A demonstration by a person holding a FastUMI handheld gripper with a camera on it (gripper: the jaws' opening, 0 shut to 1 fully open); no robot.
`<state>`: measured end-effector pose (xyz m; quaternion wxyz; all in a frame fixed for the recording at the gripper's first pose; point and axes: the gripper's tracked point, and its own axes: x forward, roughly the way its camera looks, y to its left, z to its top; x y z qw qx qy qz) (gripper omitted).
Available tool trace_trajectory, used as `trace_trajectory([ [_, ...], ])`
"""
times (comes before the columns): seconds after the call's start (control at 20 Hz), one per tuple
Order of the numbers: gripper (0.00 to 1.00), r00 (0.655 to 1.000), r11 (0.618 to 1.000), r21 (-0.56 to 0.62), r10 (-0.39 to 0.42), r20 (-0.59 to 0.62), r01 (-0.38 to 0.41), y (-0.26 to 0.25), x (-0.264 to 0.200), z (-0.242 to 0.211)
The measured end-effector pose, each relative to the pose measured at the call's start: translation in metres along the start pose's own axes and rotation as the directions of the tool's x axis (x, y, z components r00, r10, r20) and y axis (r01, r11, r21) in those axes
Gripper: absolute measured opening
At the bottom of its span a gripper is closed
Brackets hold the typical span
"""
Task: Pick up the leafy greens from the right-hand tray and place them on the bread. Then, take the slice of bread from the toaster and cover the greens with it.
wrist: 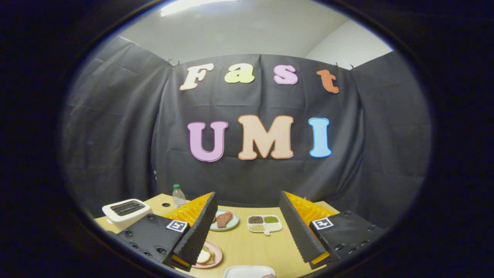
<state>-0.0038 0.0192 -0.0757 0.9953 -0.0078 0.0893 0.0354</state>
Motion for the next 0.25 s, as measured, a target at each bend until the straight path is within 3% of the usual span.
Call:
trace_trajectory([
  [0.25, 1.0, 1.0, 1.0, 0.0, -0.007, 0.008, 0.007, -0.0049, 0.0024, 0.0036],
])
